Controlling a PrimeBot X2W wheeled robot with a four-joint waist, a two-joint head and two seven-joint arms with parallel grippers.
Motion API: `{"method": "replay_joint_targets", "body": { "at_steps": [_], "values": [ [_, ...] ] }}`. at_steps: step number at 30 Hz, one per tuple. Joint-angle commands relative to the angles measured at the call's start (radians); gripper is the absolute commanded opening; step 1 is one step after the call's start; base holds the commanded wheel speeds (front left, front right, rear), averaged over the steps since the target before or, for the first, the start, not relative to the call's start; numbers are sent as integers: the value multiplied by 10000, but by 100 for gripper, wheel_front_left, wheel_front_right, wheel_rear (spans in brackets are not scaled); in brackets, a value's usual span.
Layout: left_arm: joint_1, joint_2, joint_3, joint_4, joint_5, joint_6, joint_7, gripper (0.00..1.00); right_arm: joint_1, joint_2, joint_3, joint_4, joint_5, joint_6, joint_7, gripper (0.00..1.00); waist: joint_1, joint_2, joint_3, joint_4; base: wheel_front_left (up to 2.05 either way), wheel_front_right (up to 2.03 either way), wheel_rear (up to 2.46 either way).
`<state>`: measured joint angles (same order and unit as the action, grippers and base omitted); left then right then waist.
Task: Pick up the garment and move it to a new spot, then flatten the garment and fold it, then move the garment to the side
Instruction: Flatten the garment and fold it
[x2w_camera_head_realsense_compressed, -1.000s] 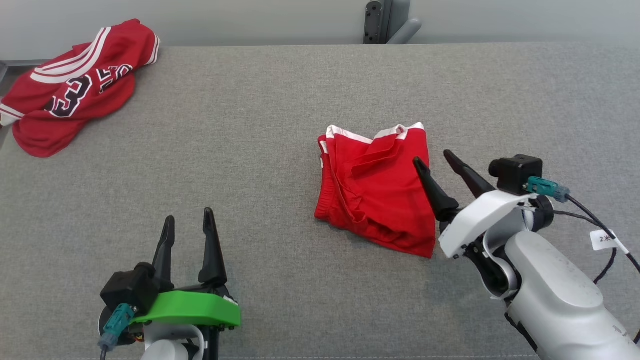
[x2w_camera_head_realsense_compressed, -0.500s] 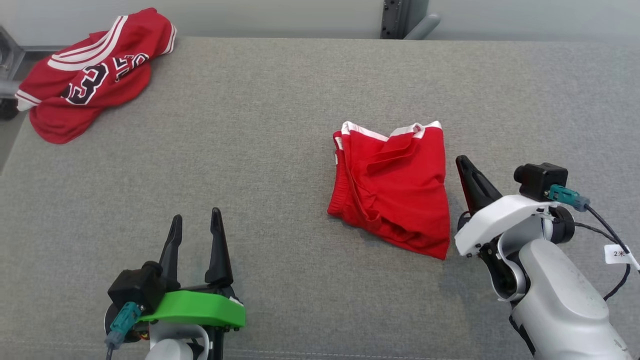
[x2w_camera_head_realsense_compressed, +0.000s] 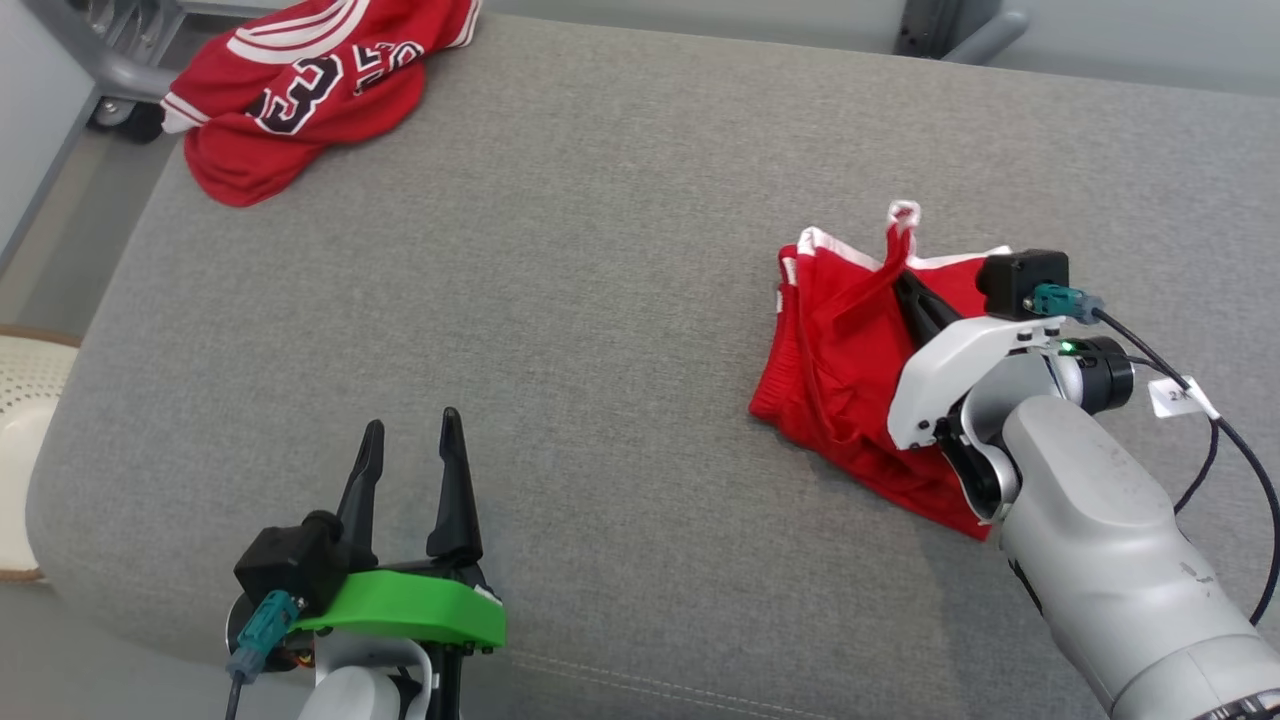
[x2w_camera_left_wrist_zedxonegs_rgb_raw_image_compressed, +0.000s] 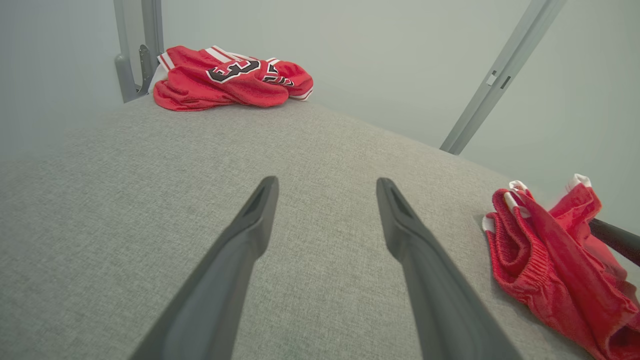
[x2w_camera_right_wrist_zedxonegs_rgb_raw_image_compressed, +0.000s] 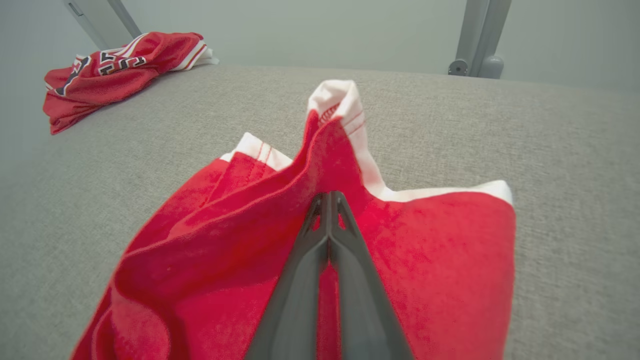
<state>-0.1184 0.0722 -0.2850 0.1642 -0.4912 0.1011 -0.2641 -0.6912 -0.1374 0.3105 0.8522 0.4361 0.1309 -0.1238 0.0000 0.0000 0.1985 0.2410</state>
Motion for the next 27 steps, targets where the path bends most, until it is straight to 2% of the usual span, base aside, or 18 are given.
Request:
{"method": "replay_joint_targets", "body": {
  "at_steps": [1,6,11,17,23,27],
  "values": [
    [-177,-50,-6,26,-24,-39,-2,100,-285,-21,193,264,-216,-3,-81,0,0,0,214,569,0,0,0],
    [-132,-97,8,52,-21,-58,-3,100,-836,388,883,1082,-181,-3,-7,0,0,0,220,944,0,0,0],
    [-43,-130,119,3,3,-39,-4,100,-1110,550,1492,1129,294,-5,-407,0,0,0,203,985,0,0,0],
    [150,-153,242,-111,100,-17,-3,100,-1232,174,1820,590,823,-5,-1054,0,0,0,85,508,0,0,0],
    [183,-170,271,-162,166,-39,-2,100,-682,-422,1885,-6,968,-5,-1328,0,0,0,39,-32,0,0,0],
    [148,-178,277,-161,213,-53,-1,100,-140,-405,2136,-215,1008,-3,-1355,0,0,0,113,-246,0,0,0]
  ]
}}
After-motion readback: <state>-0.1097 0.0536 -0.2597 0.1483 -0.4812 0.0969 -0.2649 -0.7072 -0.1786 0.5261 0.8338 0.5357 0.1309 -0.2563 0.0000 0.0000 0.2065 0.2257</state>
